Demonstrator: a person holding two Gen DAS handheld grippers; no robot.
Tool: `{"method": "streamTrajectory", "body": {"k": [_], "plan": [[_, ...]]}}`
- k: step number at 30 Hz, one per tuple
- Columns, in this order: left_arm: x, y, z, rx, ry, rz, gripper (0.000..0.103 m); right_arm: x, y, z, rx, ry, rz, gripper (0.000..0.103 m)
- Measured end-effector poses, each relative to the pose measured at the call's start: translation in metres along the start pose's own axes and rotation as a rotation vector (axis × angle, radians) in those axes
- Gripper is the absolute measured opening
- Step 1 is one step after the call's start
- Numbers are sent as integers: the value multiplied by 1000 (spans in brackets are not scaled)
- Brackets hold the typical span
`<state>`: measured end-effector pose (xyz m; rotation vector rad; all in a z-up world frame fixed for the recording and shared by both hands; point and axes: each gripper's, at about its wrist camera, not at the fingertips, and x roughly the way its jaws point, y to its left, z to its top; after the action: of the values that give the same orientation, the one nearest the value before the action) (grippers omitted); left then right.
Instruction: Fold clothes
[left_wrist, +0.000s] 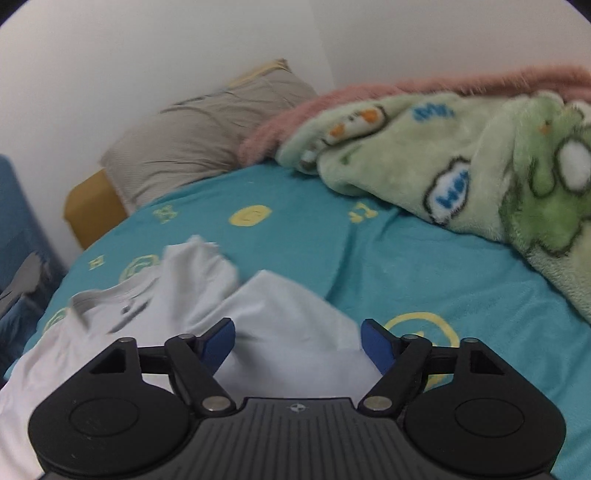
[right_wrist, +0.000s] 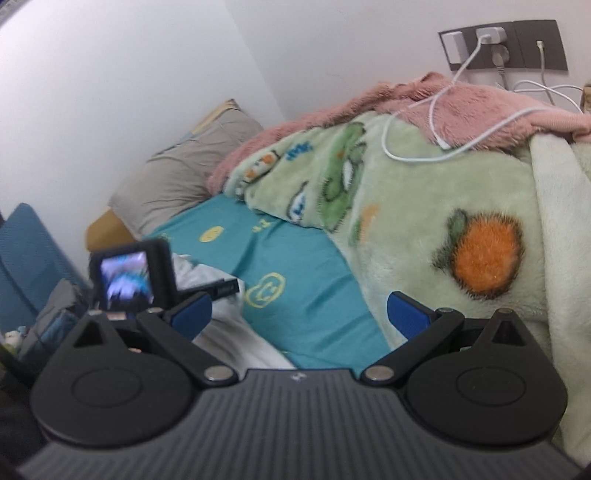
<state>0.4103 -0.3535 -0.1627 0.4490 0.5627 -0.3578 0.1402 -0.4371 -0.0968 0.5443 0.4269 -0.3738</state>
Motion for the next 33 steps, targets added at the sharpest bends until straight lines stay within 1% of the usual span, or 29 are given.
{"method": "streamTrajectory", "body": {"k": [2, 3, 4, 5, 6, 7, 8, 9, 10, 13, 14, 15, 18, 20, 22, 25, 27, 29, 30, 31, 32, 33], "plan": [[18, -12, 2, 50, 30, -34, 71, 11, -2, -4, -6, 9, -22, 103], [27, -18, 2, 88, 50, -31, 68, 16, -3, -6, -5, 22, -25, 103], [35, -23, -1, 131, 74, -2, 58, 22, -4, -8, -1, 36, -24, 103], [42, -28, -4, 173, 97, 27, 52, 27, -4, -10, 4, 46, -23, 103], [44, -28, -5, 180, 95, 30, 51, 31, -4, -12, 7, 55, -22, 103], [47, -28, -6, 186, 91, 32, 37, 35, -4, -13, 11, 63, -21, 103], [47, -25, -3, 173, 100, 29, 16, 38, -4, -14, 9, 70, -21, 103], [45, -18, 0, 133, 100, 18, 10, 39, -3, -15, 5, 72, -23, 103], [43, -11, 4, 93, 100, 6, 9, 40, -2, -16, -1, 72, -24, 103], [16, 31, 16, -74, -22, -126, 7, 39, -2, -17, 1, 72, -23, 103], [7, 46, 21, -120, -46, -152, 7, 39, -3, -17, 6, 74, -21, 103], [-1, 65, 24, -192, -69, -208, 7, 38, -3, -17, 10, 76, -20, 103], [-29, 127, 29, -407, -204, -367, 7, 36, -2, -16, 14, 79, -17, 103], [-39, 169, 23, -564, -251, -423, 7, 33, 1, -17, 10, 77, -12, 103], [-38, 208, 9, -720, -252, -443, 7, 32, 4, -17, -3, 74, -11, 103], [-34, 248, -23, -811, -224, -313, 8, 30, 5, -18, -7, 71, -10, 103], [-22, 265, -48, -828, -113, -190, 8, 30, 6, -18, -8, 70, -12, 103], [-9, 275, -70, -829, 0, -110, 11, 31, 6, -18, -8, 74, -11, 103], [-9, 278, -78, -847, 10, -112, 14, 32, 7, -18, -9, 76, -12, 103], [-10, 282, -86, -866, 18, -114, 27, 32, 7, -18, -11, 77, -13, 103], [-10, 285, -93, -884, 26, -117, 47, 32, 7, -19, -14, 78, -12, 103], [-10, 288, -101, -903, 34, -119, 53, 33, 8, -19, -17, 79, -12, 103]]}}
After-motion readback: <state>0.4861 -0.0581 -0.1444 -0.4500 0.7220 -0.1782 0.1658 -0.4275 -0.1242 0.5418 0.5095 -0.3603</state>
